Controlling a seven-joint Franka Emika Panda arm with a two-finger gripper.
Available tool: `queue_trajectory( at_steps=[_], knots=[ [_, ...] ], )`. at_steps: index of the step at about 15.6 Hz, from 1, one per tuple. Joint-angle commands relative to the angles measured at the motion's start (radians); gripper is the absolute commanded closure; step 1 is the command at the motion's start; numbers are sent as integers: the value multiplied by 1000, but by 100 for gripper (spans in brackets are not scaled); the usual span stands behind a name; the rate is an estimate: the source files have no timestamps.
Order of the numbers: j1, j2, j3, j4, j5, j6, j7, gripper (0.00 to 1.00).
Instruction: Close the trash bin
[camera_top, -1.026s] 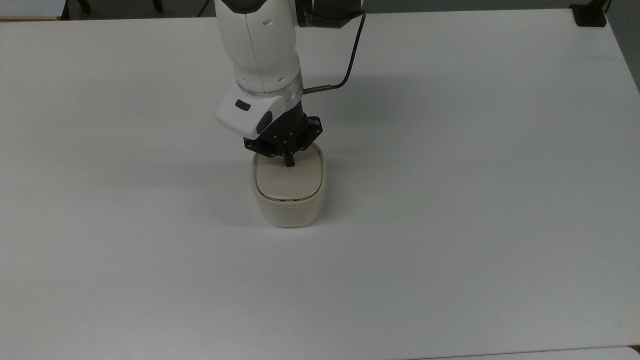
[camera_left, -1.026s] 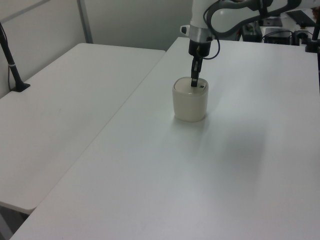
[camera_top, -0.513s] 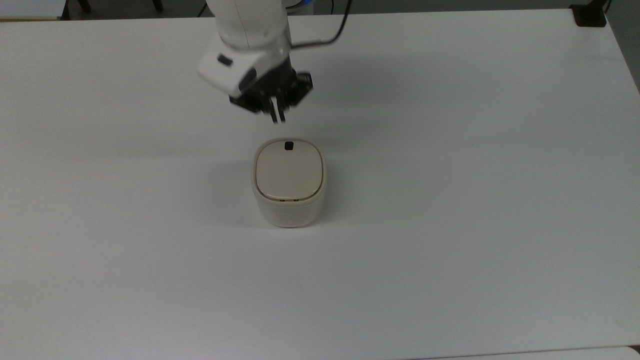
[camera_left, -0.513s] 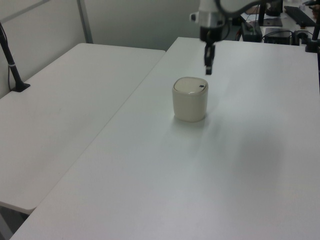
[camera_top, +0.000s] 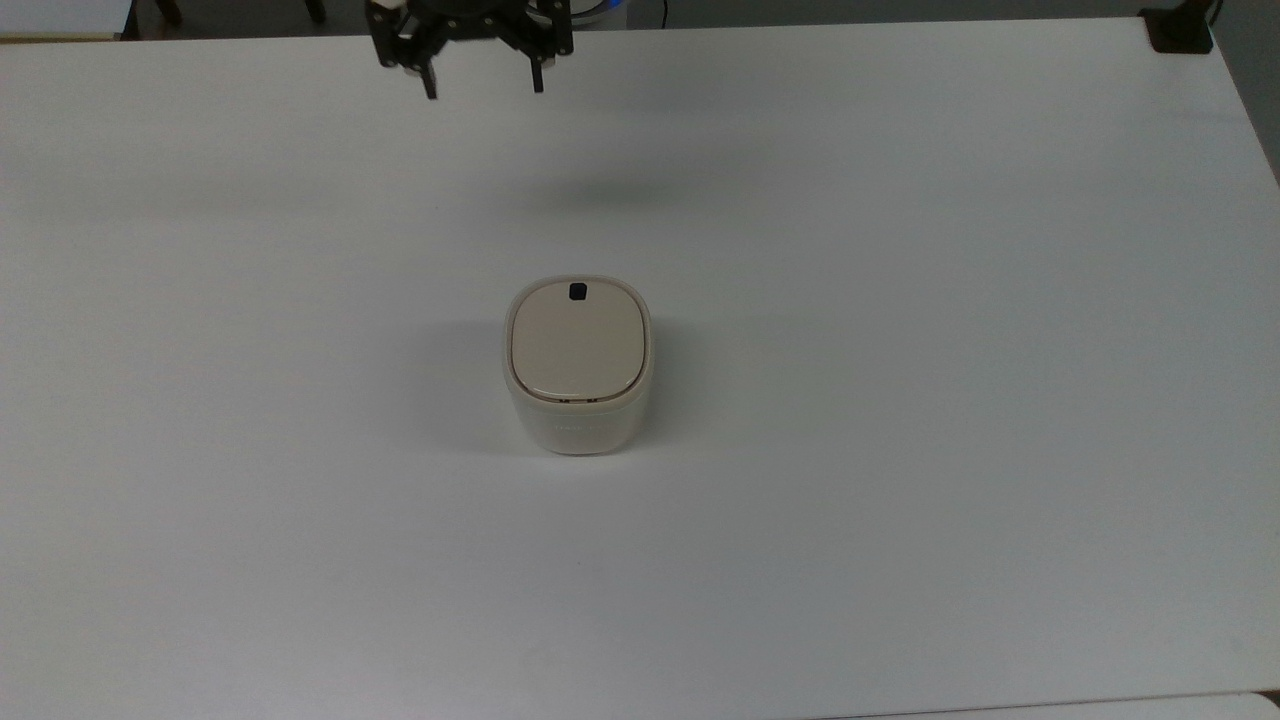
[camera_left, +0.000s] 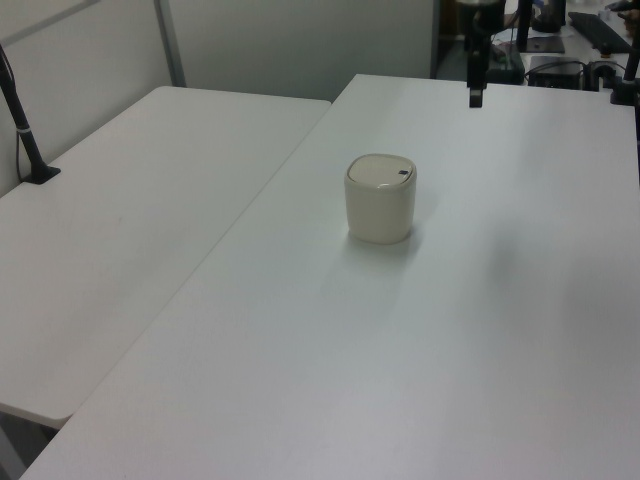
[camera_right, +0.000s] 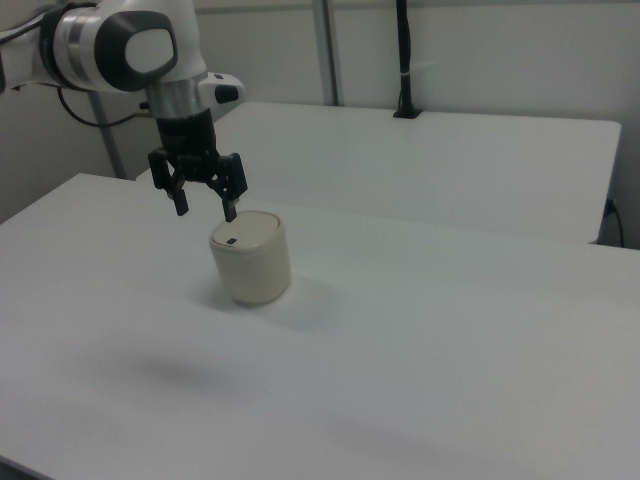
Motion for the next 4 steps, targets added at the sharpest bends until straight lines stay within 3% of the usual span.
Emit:
queue_trajectory(
  at_steps=[1, 4],
  knots=[
    [-4, -43, -11, -42, -15, 4, 92, 0],
    [-15, -42, -12, -36, -14, 0, 176, 0]
  ],
)
